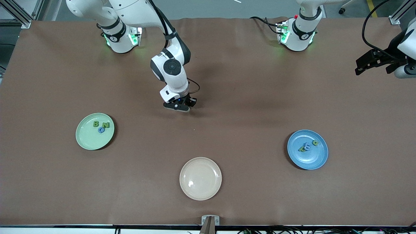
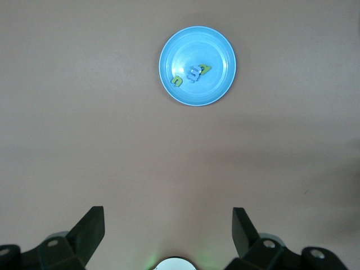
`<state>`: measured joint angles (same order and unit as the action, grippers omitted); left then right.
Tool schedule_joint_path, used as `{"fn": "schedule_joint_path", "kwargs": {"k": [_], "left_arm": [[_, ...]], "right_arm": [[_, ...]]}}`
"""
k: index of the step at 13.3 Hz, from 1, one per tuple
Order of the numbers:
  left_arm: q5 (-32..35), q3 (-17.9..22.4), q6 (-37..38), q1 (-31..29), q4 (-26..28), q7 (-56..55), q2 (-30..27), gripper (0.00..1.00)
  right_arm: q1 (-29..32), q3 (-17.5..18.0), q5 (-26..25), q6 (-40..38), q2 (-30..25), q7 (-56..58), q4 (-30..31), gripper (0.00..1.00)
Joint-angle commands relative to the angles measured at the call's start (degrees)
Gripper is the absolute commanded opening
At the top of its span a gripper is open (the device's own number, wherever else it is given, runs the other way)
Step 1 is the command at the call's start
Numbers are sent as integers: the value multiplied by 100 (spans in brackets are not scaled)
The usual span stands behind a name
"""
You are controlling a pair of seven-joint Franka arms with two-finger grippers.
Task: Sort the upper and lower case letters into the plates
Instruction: 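Carry the pink Q to the green plate with the right gripper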
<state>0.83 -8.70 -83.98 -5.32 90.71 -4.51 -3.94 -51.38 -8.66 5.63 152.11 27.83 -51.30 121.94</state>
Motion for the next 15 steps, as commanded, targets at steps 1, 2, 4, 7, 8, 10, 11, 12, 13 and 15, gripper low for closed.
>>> {"fn": "schedule_joint_path", "kwargs": {"k": [1,2,4,7,8,10,11,12,13,15], "left_arm": [[58,-9,-30,14,-123,73,112,100],[58,-9,-30,-4,-193,73,147,100],[58,0,-30,-39,-272,82,139,100],[58,-9,-13,-4,-405,64,130,100],[58,-9,-13,-13,-405,64,122,100],[40,-9,40,-13,-387,-23,121,100],[49,-9,40,-4,-396,-24,121,100],[49,-9,40,-4,-379,-33,121,100],[49,-9,40,-4,-370,-33,121,100],[49,-9,49,-4,-378,-41,121,100]], "right_arm": [[547,5,26,-863,-654,722,41,16],[863,5,26,-1285,-882,1179,32,16],[1496,-4,18,-1997,-1209,2241,-91,16],[2454,-39,-26,-2326,-1219,3797,-293,16],[2797,-31,-26,-2283,-1184,4386,-320,16],[3351,-31,-26,-2230,-1131,5249,-364,16],[3545,-31,-26,-2151,-1079,5583,-372,16],[3738,-31,-26,-2089,-1035,5865,-399,16],[3888,-31,-26,-2028,-939,6120,-460,16],[4169,-31,-44,-1905,-658,6647,-653,16]]}}
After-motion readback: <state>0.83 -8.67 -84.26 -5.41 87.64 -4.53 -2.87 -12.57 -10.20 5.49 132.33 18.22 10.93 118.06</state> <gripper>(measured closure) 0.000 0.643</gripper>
